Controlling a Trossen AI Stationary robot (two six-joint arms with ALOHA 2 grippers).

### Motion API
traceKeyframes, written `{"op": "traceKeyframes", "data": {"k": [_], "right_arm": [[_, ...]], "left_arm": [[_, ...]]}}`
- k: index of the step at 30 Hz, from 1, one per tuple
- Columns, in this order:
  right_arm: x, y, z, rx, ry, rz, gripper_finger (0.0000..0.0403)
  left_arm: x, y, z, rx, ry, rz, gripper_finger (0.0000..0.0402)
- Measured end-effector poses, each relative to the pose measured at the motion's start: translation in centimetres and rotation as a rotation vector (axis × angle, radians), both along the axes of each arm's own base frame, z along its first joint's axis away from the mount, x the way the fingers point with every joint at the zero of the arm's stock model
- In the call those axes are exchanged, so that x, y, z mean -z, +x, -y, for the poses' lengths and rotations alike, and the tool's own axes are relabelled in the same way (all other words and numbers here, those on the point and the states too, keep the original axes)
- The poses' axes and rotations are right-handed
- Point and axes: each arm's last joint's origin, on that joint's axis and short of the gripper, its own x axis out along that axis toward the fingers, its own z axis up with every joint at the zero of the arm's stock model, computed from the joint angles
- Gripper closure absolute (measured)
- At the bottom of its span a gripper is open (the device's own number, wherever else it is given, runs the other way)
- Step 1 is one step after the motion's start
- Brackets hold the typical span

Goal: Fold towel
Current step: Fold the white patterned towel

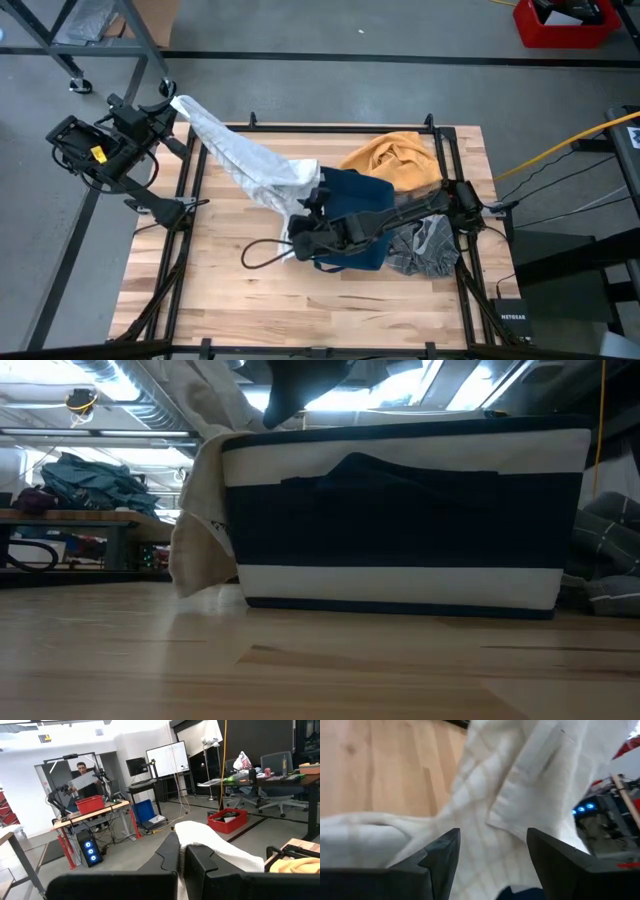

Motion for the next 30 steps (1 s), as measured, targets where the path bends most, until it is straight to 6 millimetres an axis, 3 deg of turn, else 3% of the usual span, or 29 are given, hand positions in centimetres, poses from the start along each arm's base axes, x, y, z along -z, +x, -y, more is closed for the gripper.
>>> {"op": "traceKeyframes", "data": {"k": [5, 18, 30], "right_arm": [[0.0, 0.7, 0.5, -0.026, 0.062, 0.037, 0.0167], [-0.2, 1.8, 4.2, 0.041, 0.084, 0.088, 0.0167], [0.6, 2.8, 4.0, 0.029, 0.097, 0.127, 0.0167]], "left_arm": [[0.0, 0.0, 0.0, 0.0, -0.003, 0.004, 0.0402], [0.0, 0.0, 0.0, 0.0, -0.003, 0.005, 0.0402], [0.0, 0.0, 0.0, 0.0, -0.004, 0.006, 0.0402]]}}
